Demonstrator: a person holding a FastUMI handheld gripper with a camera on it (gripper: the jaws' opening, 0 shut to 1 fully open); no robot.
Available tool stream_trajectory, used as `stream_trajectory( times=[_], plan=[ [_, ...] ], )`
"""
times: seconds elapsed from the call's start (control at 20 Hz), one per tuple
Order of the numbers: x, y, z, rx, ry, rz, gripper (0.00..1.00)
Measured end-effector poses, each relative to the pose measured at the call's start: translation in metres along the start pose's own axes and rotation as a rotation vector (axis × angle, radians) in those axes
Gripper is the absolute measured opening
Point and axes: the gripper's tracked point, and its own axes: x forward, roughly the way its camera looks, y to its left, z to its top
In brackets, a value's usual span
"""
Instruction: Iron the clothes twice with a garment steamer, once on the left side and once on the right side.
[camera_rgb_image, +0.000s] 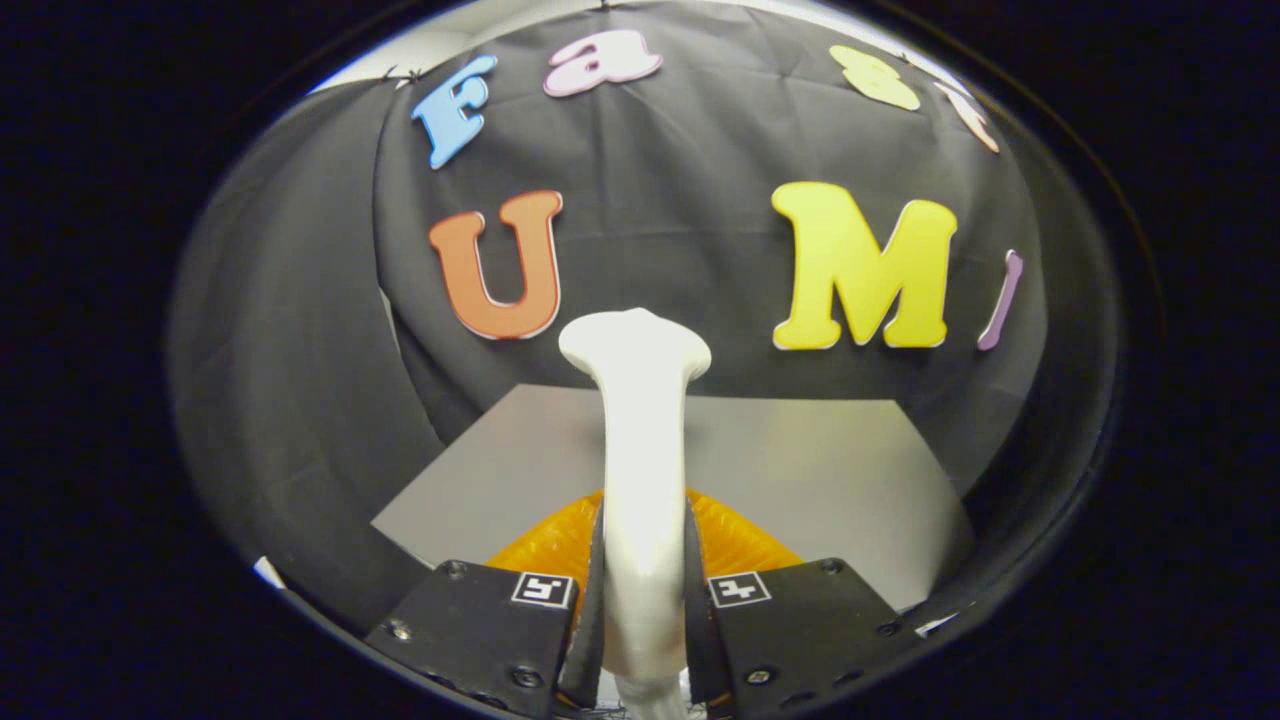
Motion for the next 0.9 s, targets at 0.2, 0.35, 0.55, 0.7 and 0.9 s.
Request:
stream_trajectory(
  times=[0.2, 0.35, 0.55, 0.7, 0.9],
  plan=[
    [-0.071, -0.041, 0.027, 0.017, -0.125, -0.016, 0.36],
    [-0.127, -0.081, 0.048, 0.056, -0.22, -0.056, 0.36],
    [-0.2, -0.139, 0.067, 0.096, -0.338, -0.145, 0.36],
    [-0.25, -0.176, 0.076, 0.082, -0.411, -0.213, 0.36],
    [-0.313, -0.22, 0.092, 0.067, -0.493, -0.294, 0.36]
  ],
)
